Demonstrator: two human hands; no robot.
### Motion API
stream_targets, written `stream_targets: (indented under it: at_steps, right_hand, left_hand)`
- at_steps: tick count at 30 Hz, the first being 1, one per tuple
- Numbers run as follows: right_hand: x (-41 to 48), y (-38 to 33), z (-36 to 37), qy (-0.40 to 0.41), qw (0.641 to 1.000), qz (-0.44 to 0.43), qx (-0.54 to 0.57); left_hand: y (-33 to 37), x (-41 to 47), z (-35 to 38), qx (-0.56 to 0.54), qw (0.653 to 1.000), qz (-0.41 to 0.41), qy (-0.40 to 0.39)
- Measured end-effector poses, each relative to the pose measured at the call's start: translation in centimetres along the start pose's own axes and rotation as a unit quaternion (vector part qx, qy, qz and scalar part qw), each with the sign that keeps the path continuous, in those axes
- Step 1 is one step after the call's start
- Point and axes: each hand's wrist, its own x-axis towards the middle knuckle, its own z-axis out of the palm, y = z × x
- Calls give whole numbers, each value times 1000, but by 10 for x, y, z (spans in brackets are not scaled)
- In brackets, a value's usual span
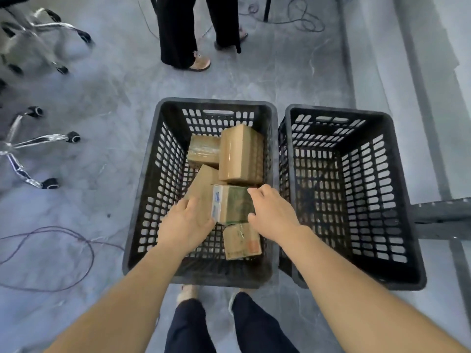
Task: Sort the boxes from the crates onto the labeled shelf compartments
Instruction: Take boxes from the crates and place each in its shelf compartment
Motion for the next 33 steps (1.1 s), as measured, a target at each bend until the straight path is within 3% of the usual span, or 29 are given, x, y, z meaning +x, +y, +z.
stream_targets:
  at_steps: [10,13,19,25,29,33]
  right_hand:
    - [68,1,66,-61,993,83,53]
    - [84,-1,80,-79,988,106,78]
    - [98,0,93,-121,977,126,120]
    - [76,-17,82,-118,959,129,224]
    - [51,-32,58,-82,908,146,384]
    - [32,-48,26,6,854,182,488]
  left_hand:
    - [-19,104,56,-54,996,-2,-71]
    - [-20,129,73,-135,986,-24,-92]
    - [-29,160,89,-367,903,-140,-173]
    - [-43,133,69,-435,860,-187,-188]
    - [-48,104,32,-522,814,-199,-160]
    - [-49,79,-2,-508,837,-163,-123]
